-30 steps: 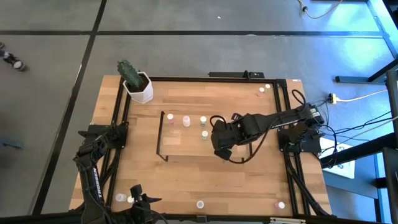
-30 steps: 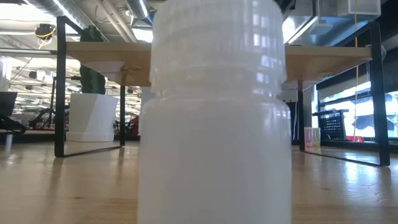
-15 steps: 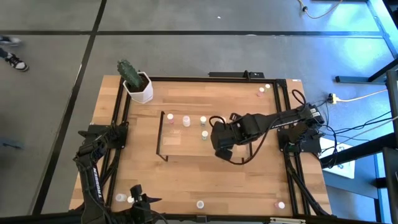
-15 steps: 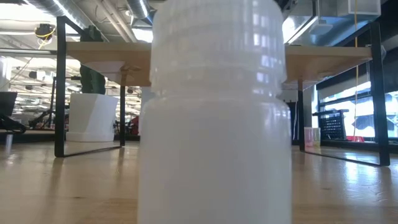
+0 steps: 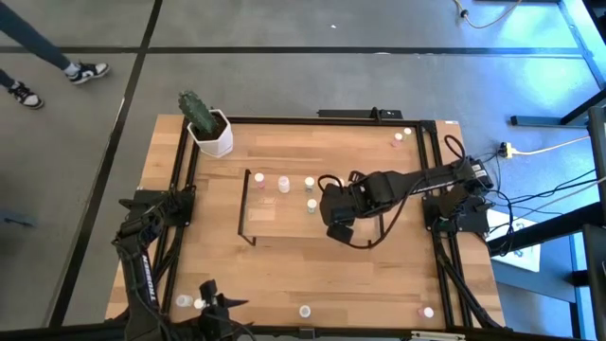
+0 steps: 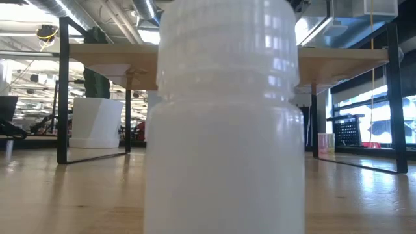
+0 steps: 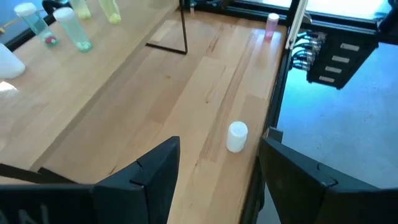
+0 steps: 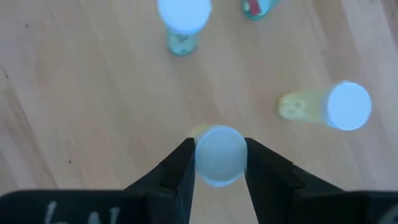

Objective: Pick and place medicine bottles onto shelf by color
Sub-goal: Put the bottom yellow pill bottle on the shelf aligned with the other yellow pill bottle, then put the right white pill bottle on the shelf aligned with the other white pill bottle

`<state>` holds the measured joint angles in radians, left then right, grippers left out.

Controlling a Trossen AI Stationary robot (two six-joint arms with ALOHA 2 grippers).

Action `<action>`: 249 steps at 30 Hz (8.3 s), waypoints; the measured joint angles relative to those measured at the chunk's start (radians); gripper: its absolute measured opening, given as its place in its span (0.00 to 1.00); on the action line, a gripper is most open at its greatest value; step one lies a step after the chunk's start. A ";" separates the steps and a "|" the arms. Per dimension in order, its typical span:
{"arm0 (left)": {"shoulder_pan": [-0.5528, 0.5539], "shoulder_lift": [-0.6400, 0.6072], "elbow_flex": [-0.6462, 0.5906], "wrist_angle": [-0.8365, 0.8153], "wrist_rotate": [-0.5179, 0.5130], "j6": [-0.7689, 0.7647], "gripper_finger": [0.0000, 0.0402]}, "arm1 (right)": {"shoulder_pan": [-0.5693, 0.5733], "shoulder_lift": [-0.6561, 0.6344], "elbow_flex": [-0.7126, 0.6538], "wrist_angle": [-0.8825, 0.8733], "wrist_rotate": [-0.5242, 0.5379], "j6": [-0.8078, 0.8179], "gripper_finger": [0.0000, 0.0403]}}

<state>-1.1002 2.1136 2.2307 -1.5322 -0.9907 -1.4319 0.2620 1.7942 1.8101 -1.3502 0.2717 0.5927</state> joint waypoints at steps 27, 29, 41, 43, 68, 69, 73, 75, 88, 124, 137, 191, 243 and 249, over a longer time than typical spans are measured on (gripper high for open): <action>0.020 0.000 0.000 0.000 -0.014 0.002 0.53 | 0.000 0.043 -0.001 -0.005 0.029 -0.025 0.38; 0.020 0.000 0.000 0.000 -0.014 0.002 0.53 | 0.000 0.045 -0.002 -0.006 0.026 -0.025 0.41; 0.020 0.000 0.000 0.000 -0.014 0.002 0.53 | -0.001 0.044 -0.002 -0.005 0.033 -0.022 0.56; 0.020 0.000 0.000 0.000 -0.014 0.002 0.53 | -0.001 0.044 -0.002 -0.005 0.033 -0.023 0.58; 0.007 0.000 0.000 0.006 0.092 -0.001 0.53 | 0.052 0.037 0.299 -0.164 0.055 -0.032 0.60; 0.002 0.000 0.000 0.006 0.101 -0.005 0.53 | 0.069 0.036 0.311 -0.152 0.061 -0.047 0.60; -0.020 0.000 0.000 0.004 0.137 -0.036 0.53 | 0.152 0.036 0.330 -0.089 0.112 -0.117 0.60; -0.033 0.000 0.000 0.001 0.160 -0.068 0.53 | 0.202 0.036 0.329 -0.045 0.128 -0.161 0.60; -0.075 0.000 0.000 -0.039 0.463 -0.309 0.53 | 0.413 0.044 0.326 0.284 0.136 -0.367 0.60; -0.140 0.000 -0.079 -0.035 0.546 -0.186 0.53 | 0.437 0.185 0.325 0.366 -0.088 -0.503 0.60; -0.139 0.000 -0.098 -0.034 0.546 -0.180 0.53 | 0.389 0.364 0.325 0.440 -0.221 -0.626 0.60; -0.139 0.000 -0.098 -0.034 0.527 -0.179 0.53 | 0.333 0.615 0.310 0.493 -0.290 -0.810 0.60; -0.139 0.000 -0.098 -0.029 0.481 -0.180 0.53 | 0.225 0.540 0.546 0.343 -0.159 -0.347 0.37; -0.139 0.000 -0.098 -0.029 0.452 -0.180 0.53 | 0.182 0.520 0.545 0.338 -0.159 -0.330 0.36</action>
<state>-1.2394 2.1139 2.1326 -1.5610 -0.5386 -1.6119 0.4437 2.3146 2.3551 -1.0127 0.1127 0.2623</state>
